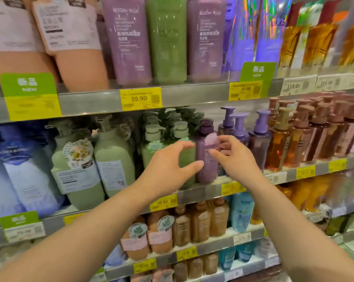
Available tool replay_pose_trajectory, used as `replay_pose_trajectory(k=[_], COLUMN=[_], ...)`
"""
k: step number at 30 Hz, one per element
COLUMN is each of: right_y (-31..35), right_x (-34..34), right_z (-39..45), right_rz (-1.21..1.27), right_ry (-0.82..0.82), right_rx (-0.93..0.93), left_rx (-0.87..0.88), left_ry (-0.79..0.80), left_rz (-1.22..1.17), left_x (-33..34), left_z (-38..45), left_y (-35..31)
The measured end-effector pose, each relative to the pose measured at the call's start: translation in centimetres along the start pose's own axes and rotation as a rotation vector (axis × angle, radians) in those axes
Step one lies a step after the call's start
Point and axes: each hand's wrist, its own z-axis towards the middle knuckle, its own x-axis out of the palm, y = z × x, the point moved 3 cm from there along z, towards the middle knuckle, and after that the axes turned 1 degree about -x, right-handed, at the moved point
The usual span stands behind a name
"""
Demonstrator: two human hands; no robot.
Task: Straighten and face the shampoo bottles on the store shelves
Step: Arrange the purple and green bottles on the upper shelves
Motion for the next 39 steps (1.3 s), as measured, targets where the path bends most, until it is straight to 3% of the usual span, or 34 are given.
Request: replay_pose_trajectory(k=[10, 19, 29, 39], right_y=[-2.3, -2.1, -1.6, 0.1], right_x=[-0.6, 0.3, -2.1, -3.3], right_z=[5.3, 6.5, 4.9, 3.6], right_rz=[-0.197, -0.068, -0.006, -0.056], right_ry=[0.344, 0.395, 0.332, 0.308], right_rx=[-0.193, -0.229, -0.303, -0.407], left_rx=[-0.292, -0.477, -0.445, -0.294], left_ry=[-0.219, -0.199, -0.171, -0.109], left_rz=[-0.110, -0.239, -0.365, -0.267], left_x=[4.9, 4.3, 2.6, -0.3], left_z=[6.4, 6.9, 6.5, 5.0], left_y=[-1.9, -3.2, -3.7, -6.5])
